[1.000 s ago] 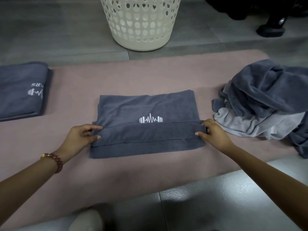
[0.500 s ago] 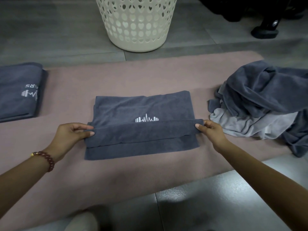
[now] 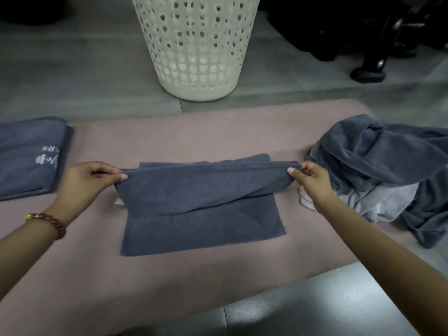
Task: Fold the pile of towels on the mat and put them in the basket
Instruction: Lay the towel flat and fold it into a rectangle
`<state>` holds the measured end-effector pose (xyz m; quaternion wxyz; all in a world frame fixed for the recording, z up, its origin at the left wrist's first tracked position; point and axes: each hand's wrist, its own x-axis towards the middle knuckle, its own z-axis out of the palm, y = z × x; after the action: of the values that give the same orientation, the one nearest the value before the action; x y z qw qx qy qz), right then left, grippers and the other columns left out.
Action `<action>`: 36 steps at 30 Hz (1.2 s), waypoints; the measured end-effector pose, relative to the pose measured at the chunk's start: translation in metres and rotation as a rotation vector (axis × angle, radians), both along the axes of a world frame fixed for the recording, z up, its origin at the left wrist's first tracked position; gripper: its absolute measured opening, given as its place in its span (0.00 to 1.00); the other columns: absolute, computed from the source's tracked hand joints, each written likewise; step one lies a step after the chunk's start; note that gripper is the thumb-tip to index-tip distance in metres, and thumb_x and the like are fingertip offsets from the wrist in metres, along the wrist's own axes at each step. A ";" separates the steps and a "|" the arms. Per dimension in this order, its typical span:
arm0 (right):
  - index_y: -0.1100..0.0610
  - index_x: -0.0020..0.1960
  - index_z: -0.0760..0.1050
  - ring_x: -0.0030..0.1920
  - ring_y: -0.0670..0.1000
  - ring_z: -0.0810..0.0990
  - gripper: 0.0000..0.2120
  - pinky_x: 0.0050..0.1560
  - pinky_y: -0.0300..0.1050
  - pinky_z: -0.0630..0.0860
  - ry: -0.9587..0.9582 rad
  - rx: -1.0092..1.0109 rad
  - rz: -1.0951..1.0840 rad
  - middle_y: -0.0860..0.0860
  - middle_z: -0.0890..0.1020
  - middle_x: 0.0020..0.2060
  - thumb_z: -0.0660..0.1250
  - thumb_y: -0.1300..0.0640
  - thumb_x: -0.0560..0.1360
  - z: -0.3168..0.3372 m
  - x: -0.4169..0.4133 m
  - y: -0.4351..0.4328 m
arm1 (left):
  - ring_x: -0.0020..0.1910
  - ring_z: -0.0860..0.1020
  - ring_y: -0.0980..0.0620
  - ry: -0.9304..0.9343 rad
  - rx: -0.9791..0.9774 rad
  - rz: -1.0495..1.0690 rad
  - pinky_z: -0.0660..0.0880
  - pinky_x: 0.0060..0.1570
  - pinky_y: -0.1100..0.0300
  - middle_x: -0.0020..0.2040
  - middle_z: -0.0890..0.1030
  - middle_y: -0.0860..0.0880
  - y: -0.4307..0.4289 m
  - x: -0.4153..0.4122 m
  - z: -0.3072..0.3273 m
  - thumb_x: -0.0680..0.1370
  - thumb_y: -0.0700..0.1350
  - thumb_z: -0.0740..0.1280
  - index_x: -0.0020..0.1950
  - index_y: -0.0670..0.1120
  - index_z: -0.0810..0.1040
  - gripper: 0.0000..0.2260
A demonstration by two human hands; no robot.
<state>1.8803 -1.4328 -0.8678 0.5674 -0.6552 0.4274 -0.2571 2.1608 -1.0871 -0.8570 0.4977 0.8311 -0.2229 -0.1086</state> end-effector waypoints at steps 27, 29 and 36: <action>0.56 0.40 0.75 0.43 0.54 0.80 0.06 0.38 0.38 0.78 -0.615 -0.389 -0.338 0.52 0.79 0.37 0.68 0.64 0.74 0.307 0.153 -0.079 | 0.42 0.78 0.45 -0.603 -0.595 0.405 0.72 0.43 0.56 0.43 0.81 0.44 -0.137 0.100 0.294 0.76 0.38 0.67 0.44 0.44 0.79 0.02; 0.58 0.42 0.75 0.44 0.54 0.79 0.04 0.42 0.46 0.74 -0.516 -0.489 -0.370 0.53 0.79 0.38 0.68 0.64 0.74 0.299 0.150 -0.073 | 0.43 0.76 0.46 -0.596 -0.618 0.390 0.69 0.44 0.58 0.43 0.80 0.44 -0.145 0.093 0.285 0.76 0.36 0.66 0.44 0.43 0.77 0.03; 0.58 0.41 0.69 0.35 0.41 0.71 0.07 0.35 0.29 0.68 -0.658 -0.743 -0.348 0.48 0.72 0.33 0.63 0.64 0.77 0.289 0.116 -0.035 | 0.46 0.71 0.51 -0.686 -0.737 0.385 0.66 0.48 0.62 0.47 0.74 0.41 -0.135 0.074 0.282 0.79 0.35 0.60 0.47 0.45 0.70 0.05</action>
<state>1.9967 -1.4677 -0.5786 0.3501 -0.6163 0.2092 -0.6737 2.2350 -1.2218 -0.5748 0.6660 0.6149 -0.2397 0.3478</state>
